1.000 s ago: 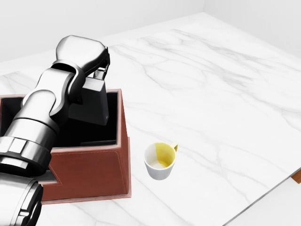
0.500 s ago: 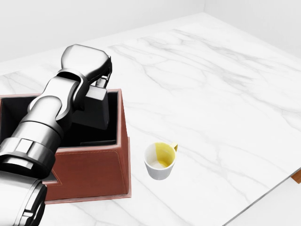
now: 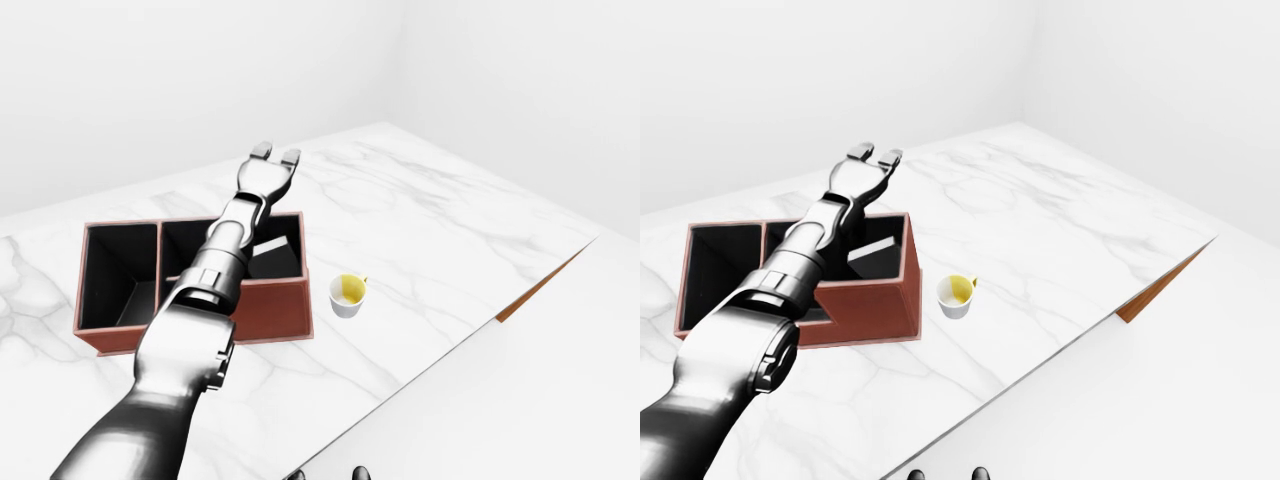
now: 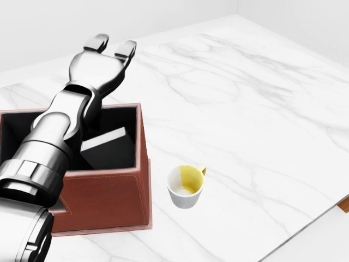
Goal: Pick up the book and place it in the right compartment of the caddy.
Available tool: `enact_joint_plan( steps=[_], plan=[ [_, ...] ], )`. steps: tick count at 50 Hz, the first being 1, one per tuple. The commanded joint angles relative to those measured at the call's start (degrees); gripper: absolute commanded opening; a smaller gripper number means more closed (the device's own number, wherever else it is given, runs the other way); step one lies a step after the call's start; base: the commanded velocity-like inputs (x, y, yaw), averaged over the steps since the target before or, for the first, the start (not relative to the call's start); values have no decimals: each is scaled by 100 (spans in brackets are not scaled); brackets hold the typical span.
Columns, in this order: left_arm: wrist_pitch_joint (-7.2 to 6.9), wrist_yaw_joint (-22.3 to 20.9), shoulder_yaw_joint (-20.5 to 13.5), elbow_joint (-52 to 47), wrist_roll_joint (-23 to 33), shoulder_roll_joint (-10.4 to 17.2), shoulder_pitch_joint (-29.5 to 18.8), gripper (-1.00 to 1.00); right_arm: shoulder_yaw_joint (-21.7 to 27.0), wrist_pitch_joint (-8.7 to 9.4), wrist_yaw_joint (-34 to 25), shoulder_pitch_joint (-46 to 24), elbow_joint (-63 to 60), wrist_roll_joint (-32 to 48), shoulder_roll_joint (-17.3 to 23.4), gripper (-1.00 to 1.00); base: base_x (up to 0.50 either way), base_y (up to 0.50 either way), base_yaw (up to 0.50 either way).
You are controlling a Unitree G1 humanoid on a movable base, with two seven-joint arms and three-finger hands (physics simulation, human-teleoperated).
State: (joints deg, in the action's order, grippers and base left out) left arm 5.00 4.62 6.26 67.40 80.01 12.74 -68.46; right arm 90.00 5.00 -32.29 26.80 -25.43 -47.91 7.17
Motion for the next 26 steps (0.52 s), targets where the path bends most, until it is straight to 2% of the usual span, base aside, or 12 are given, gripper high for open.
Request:
enact_joint_plan(
  steps=[1,11,21,26],
  plan=[
    [0,27,-40,-68,-80,43,-31,100,0,0,3,11,-19,-10,3,100,0,0,0],
    [0,-29,-137,-537,-182,161,-66,100,0,0,-11,0,-26,16,-12,100,0,0,0],
    [0,-475,-300,-1496,-361,273,-17,100,0,0,-28,-17,-7,66,-24,100,0,0,0],
    [0,-408,-334,-1770,-354,295,-17,100,0,0,-35,-17,3,78,-25,100,0,0,0]
  ],
)
